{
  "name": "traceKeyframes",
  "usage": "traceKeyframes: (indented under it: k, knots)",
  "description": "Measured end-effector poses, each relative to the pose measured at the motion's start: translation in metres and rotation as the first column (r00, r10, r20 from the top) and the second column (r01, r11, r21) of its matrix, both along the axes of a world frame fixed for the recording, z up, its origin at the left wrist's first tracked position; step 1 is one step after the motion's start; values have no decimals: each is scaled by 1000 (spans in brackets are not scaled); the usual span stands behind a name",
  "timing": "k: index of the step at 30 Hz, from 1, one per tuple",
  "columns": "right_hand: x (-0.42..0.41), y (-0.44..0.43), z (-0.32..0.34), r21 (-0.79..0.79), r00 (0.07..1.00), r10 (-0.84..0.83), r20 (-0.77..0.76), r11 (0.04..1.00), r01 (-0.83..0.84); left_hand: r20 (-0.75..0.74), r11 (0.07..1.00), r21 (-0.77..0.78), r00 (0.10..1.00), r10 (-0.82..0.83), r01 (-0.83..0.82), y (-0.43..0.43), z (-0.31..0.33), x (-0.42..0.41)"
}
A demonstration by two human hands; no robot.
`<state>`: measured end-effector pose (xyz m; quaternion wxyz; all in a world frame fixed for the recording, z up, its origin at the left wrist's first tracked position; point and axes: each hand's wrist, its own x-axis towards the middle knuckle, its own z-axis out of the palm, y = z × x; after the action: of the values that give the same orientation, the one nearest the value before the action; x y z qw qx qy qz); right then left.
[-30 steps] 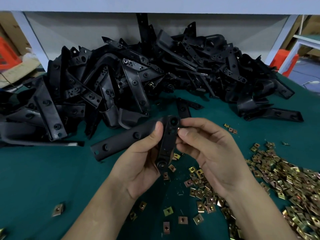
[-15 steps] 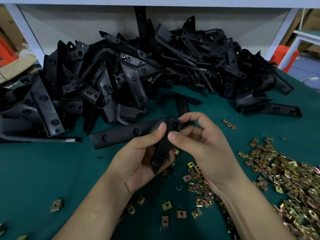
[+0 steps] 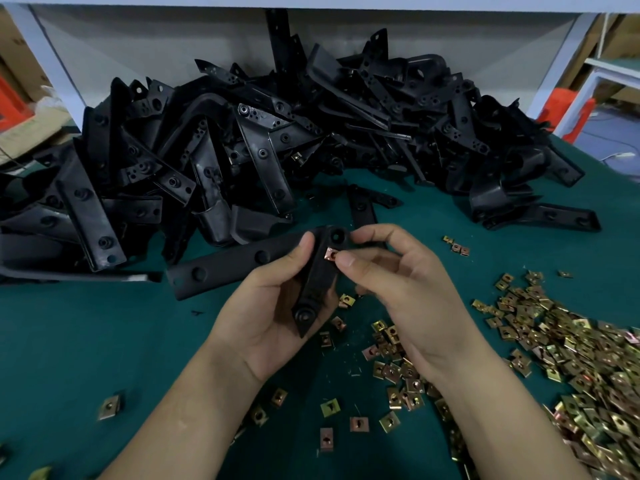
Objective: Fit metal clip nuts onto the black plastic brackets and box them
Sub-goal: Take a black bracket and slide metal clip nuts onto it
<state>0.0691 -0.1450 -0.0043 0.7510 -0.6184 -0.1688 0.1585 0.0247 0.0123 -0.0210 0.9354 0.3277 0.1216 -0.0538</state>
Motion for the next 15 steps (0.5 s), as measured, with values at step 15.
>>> traceKeyframes:
  k: [15]
  knots:
    - [13,-40,10,-928,954,277,114,373,3,42,974,-226,998,39,-29,1,8,0]
